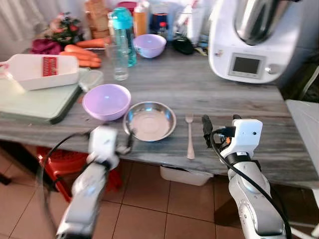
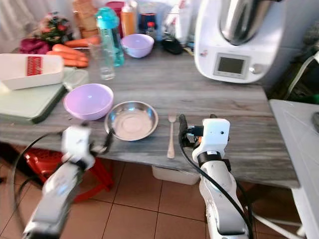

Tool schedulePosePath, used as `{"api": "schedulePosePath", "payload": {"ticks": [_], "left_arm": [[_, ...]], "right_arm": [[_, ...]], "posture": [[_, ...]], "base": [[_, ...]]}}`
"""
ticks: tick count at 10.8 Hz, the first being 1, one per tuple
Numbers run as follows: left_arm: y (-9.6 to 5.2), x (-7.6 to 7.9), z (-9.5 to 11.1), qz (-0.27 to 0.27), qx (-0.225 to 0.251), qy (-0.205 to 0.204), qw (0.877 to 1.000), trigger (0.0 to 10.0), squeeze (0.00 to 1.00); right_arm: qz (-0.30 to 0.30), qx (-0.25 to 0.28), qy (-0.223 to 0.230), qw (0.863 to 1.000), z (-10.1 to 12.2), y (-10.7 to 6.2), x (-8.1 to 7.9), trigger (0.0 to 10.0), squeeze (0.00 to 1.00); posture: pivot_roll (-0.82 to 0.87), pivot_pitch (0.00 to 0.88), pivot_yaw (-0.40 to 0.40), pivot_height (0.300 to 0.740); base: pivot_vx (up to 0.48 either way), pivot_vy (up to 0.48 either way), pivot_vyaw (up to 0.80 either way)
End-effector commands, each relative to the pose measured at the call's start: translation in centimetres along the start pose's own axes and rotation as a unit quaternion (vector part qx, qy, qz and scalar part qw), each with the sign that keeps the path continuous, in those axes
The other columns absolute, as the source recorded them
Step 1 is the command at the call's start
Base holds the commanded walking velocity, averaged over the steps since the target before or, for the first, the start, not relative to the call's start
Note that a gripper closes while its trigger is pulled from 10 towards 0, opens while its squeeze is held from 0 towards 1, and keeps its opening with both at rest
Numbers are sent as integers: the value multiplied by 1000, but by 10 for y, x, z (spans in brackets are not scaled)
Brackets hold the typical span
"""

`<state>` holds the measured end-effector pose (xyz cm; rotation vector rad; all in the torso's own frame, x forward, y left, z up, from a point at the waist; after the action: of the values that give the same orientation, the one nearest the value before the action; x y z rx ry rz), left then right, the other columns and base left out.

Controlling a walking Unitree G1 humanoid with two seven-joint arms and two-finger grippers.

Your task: Setting the table

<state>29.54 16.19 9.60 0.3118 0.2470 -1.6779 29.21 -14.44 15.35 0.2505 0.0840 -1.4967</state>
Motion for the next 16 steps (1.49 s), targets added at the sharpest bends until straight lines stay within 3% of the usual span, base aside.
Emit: {"api": "schedulePosePath", "payload": {"ticks": [1,3,4,8,16], "left_arm": [[-5,-8,-1,16,0,12,1000,10000,0],[-24,-16,-10,21,-18,20,999,10000,0],[-24,-16,-10,25,-20,21,999,10000,0],[-14,-15,-4,21,-15,23,999,10000,0],[-9,-14,-4,16,-15,31,999,10000,0]], "right_arm": [[-9,14,-8,1000,6,-3,5,10000,0],[-1,16,-17,1000,8,-7,8,10000,0],[0,10,-19,1000,7,-7,9,10000,0],[-9,7,-17,1000,5,-7,13,10000,0],[-22,18,-16,999,9,-5,15,10000,0]], "posture": [[69,74,-16,740],[86,77,-21,740],[86,77,-21,740],[82,75,-16,740],[78,69,-16,740]], "base": [[0,0,0],[0,0,0],[0,0,0],[-61,0,-687],[-313,0,0]]}}
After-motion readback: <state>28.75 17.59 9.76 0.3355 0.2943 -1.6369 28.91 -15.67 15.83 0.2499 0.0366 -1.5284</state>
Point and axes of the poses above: a point about 5 cm out from each wrist's last joint towards the gripper, its own y axis pointing out of the wrist towards the gripper, its own z axis along the axis of the wrist's last joint, x = y × z, the point moved 2 cm from there along y, pointing out of the wrist towards the gripper, and after that the axes turned 12 degrees about y, right-handed, at the moved point
